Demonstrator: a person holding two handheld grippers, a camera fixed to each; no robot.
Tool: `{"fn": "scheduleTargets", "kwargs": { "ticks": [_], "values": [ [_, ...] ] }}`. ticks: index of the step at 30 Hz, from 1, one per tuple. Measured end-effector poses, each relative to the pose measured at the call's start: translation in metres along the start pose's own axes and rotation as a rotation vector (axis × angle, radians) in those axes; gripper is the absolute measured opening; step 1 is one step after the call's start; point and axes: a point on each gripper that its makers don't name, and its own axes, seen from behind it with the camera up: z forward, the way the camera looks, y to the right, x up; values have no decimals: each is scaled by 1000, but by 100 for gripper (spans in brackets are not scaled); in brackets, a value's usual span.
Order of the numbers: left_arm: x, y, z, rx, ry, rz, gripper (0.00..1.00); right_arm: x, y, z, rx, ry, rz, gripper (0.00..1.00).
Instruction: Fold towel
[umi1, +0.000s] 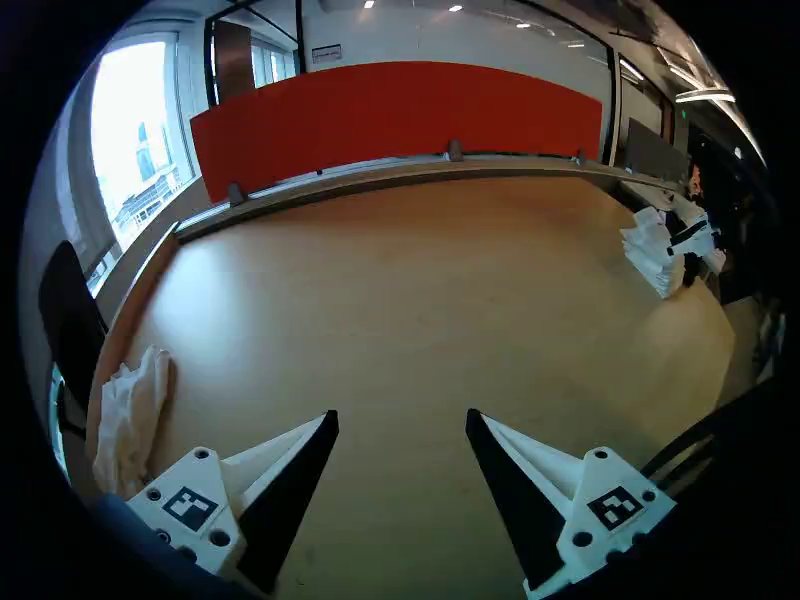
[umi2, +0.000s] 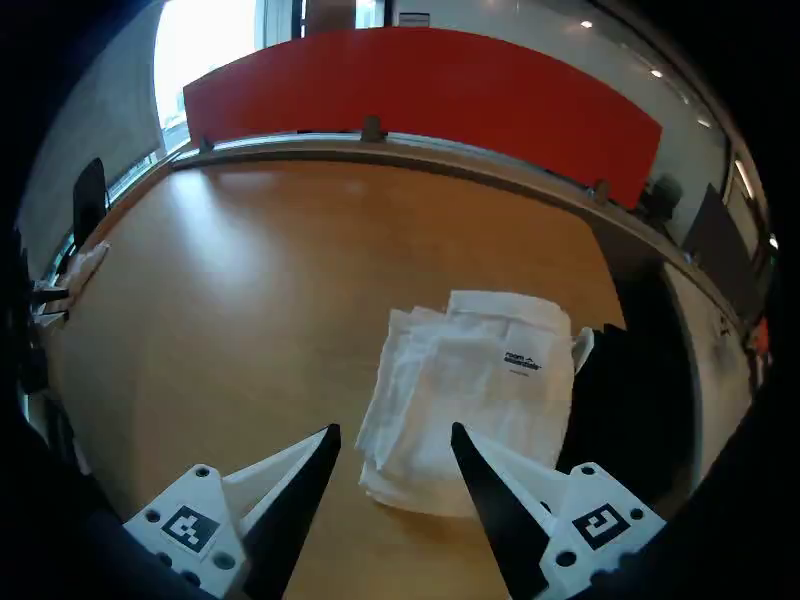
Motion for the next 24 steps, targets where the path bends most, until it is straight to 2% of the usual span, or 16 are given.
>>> {"fn": "scheduleTargets", "kwargs": {
  "ticks": [9, 14, 18, 24],
  "values": [
    [1, 1, 1, 1, 0, 0, 95, 8, 11, -1, -27, 14, 13, 86],
    [1, 1, 1, 1, 0, -1, 95, 20, 24, -2, -60, 37, 31, 87],
    [1, 1, 2, 0, -2, 2, 95, 31, 36, -2, -89, 51, 39, 94],
    [0, 1, 1, 3, -4, 4, 95, 47, 55, 0, -130, 64, 42, 94]
  ]
}}
